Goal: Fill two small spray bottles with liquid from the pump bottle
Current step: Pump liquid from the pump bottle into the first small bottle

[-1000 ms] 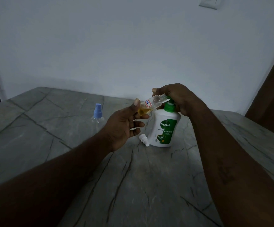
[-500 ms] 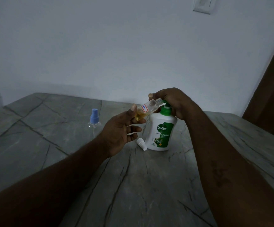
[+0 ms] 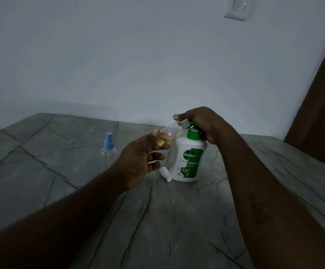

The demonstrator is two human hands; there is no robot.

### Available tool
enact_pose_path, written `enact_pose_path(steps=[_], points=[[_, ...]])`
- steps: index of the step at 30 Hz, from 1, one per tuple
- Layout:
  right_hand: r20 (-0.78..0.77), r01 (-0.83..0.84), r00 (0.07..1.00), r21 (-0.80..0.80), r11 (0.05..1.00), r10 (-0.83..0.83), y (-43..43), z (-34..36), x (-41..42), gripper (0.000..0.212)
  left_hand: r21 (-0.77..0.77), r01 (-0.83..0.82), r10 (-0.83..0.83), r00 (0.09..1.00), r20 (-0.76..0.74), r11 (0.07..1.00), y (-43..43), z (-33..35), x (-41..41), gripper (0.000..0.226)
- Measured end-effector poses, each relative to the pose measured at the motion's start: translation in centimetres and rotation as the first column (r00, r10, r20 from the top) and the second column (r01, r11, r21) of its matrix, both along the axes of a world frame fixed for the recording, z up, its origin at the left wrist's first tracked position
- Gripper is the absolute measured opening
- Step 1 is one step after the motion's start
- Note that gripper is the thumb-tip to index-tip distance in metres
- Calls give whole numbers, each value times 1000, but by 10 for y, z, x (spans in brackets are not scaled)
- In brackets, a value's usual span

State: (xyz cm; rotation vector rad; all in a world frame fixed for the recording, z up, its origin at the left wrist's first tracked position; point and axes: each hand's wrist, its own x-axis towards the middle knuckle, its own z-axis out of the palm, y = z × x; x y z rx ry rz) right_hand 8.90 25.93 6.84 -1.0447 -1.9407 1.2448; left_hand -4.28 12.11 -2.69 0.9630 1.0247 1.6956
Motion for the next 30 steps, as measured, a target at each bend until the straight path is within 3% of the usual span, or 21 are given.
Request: enact_pose_path(steps=[3,9,12,16,27,30], points=[[9,17,1000,26,1000,-17,0,1,1,29,7,-4,4,1000,-5,1000,-1,0,0,43],[40,40,998,132,990,-46,2,7,2,33,63,8,-8,1000,-11,998,-3,1,-2,40],[22,40,999,103,994,-42,4,5,1,34,75,14,-13,1000,-6,997,-2,1,-3,33],[20,9,1000,49,999,-10,4,1,-1,14,53,5,-6,1000,24,999,-2,1,-2,33],[33,5,999,132,991,-10,8,5,2,39,46,19,-20,1000,6,999,-3,3,0,41],[41,8,999,81,997,-12,8,2,0,32,36,11,-12,1000,3,999,-3,3,0,43]])
